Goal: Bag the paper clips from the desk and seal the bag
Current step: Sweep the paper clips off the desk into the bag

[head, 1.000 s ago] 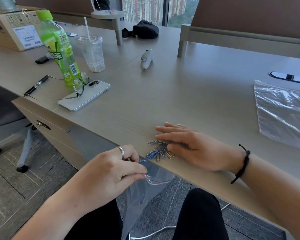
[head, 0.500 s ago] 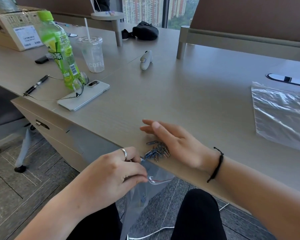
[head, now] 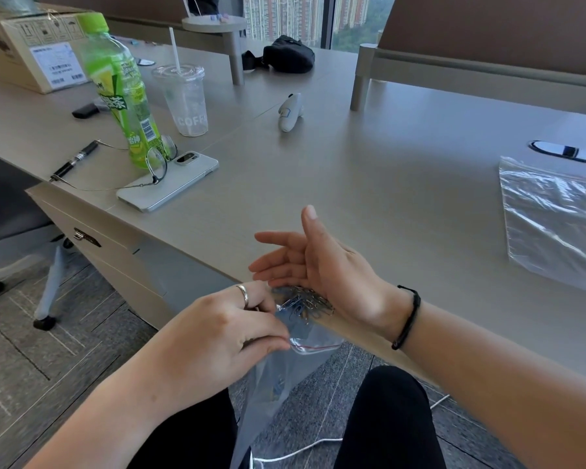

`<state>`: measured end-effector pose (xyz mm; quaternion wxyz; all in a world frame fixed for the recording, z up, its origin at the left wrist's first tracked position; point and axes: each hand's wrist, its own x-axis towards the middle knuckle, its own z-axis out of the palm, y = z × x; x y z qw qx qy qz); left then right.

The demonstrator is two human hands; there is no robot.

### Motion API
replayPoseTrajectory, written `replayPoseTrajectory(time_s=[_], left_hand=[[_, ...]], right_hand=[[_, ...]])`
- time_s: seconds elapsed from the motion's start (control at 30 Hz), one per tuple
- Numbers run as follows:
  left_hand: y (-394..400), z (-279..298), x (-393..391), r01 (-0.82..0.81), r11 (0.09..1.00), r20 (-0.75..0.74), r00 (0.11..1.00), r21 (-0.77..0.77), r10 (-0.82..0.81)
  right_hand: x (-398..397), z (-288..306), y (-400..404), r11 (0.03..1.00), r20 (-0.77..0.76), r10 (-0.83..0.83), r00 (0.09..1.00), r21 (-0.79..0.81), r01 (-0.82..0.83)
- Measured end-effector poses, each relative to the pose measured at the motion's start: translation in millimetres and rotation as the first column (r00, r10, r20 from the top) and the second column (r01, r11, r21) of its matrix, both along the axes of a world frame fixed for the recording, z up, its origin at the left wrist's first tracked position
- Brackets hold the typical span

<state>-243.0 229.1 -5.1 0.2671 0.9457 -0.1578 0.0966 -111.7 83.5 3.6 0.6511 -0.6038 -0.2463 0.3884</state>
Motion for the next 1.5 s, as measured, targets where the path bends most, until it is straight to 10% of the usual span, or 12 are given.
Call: replayPoseTrajectory(time_s=[1.5], left_hand=[[-2,0,0,-0.005,1.000,0.011,1.000,0.013,0.005]], right_hand=[[-1,8,-25,0.953,-0.277,-0.267,0.923,0.067,0.295]])
